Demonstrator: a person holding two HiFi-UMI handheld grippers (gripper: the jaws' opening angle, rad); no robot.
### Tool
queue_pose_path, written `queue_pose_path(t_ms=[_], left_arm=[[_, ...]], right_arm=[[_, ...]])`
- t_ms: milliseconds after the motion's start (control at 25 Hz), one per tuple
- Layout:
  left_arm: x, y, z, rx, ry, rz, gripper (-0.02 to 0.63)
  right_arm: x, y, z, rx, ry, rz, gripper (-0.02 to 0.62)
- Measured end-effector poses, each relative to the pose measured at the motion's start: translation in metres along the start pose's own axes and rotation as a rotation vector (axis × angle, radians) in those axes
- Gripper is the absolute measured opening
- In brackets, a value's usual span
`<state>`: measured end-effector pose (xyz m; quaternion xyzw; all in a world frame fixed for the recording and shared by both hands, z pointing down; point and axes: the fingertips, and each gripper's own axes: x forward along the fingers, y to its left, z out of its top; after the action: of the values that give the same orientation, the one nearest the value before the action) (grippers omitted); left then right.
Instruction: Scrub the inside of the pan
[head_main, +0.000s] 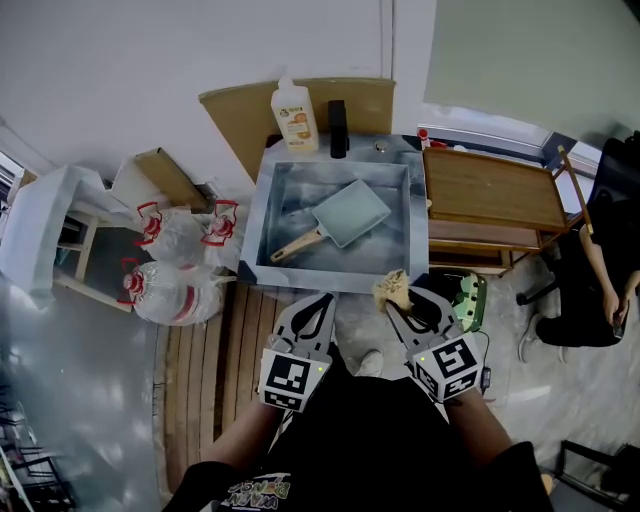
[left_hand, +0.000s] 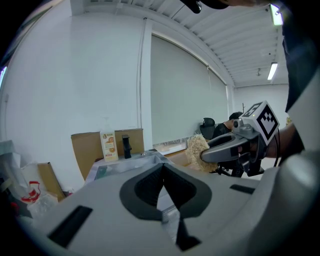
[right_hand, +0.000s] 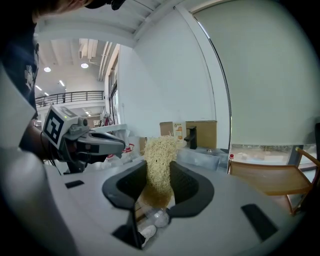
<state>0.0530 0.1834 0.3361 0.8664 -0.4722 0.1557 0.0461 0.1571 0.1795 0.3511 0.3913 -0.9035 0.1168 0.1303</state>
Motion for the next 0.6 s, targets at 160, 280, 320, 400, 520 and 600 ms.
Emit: queue_pose_path(t_ms=[160, 280, 320, 400, 520, 600], left_arm=[[0.0, 0.0017, -0.0024, 0.0, 0.003, 0.002, 0.009], [-0.0011, 0.0018, -0.003, 0.002, 0.005, 0.001, 0.009], [-0.0011, 0.0018, -0.003, 0.001, 0.006, 0.0, 0.008], [-0.001, 0.0022, -0.0032, -0.001, 0.005, 0.0, 0.009], [-0.002, 0.0029, -0.0041, -0.004, 0.006, 0.005, 0.008], [-0.0033, 0.0038, -0.0037, -0.004, 0.005, 0.006, 0.009]], right_arm=[[0.0038, 0.0009, -0.002, -0.001, 0.004, 0.006, 0.146], [0.0045, 0.0028, -0.0026, -0.003, 0.009, 0.01, 0.146], [0.0049, 0.003, -0.0026, -0.004, 0.01, 0.011, 0.146], [0.0059, 0.0032, -0.0028, -0.006, 0.01, 0.013, 0.146], [0.0063, 0.0041, -0.0041, -0.006, 0.013, 0.017, 0.146], [0.0067, 0.0052, -0.0038, -0.005, 0.014, 0.019, 0.146]])
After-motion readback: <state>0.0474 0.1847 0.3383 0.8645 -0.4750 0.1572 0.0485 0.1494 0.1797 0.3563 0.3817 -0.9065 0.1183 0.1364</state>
